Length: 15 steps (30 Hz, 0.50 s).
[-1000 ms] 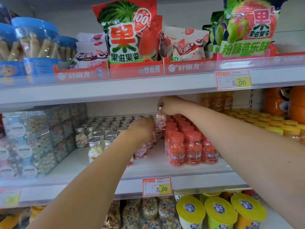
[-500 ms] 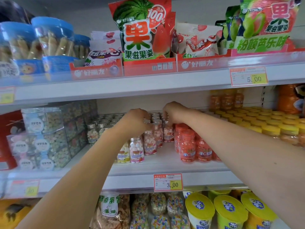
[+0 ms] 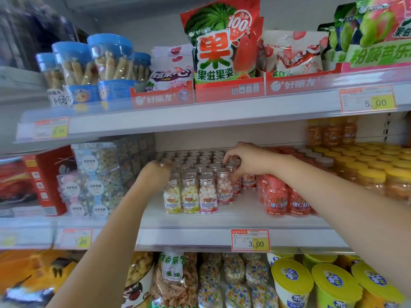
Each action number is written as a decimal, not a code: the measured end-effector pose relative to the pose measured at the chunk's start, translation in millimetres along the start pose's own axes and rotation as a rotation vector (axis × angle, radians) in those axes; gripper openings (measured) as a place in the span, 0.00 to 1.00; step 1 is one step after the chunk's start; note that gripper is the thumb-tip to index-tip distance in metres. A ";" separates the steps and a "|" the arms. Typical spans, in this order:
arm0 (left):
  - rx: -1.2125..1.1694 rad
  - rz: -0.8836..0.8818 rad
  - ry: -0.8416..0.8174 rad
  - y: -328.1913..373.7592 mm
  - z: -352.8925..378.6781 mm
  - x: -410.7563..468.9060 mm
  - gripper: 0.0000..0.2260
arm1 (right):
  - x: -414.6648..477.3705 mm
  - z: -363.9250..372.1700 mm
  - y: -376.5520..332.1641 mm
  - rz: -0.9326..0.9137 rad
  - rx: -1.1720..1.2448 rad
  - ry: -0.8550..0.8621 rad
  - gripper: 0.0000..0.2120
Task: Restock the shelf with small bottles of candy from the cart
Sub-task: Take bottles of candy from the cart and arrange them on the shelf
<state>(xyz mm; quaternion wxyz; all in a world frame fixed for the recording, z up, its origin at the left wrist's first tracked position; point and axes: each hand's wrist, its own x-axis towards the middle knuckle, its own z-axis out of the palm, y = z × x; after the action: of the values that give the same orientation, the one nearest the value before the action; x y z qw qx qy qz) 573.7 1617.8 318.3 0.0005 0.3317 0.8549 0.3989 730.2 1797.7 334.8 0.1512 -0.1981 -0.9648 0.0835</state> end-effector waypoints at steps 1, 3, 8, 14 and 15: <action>0.025 -0.014 -0.060 -0.5 2.9 1.0 0.15 | -0.6 2.3 -0.8 -0.004 0.000 0.014 0.21; 0.052 -0.032 -0.106 -0.5 7.2 2.6 0.16 | -2.1 5.8 -1.9 0.002 -0.022 0.055 0.16; -0.344 -0.181 -0.111 -5.5 7.6 9.2 0.16 | 0.0 6.4 -2.3 0.057 -0.048 0.073 0.15; -0.445 -0.230 -0.102 -6.3 9.2 1.9 0.09 | 1.6 4.4 -0.5 0.126 -0.038 0.082 0.16; -0.473 -0.239 -0.102 -7.9 8.9 2.3 0.10 | 1.2 5.1 0.2 0.129 -0.032 0.073 0.17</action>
<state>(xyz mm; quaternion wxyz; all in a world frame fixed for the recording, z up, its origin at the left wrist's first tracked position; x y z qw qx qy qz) 569.8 1621.5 307.4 0.1679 0.2386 0.7700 0.5674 727.6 1797.9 330.2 0.1776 -0.2653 -0.9450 0.0706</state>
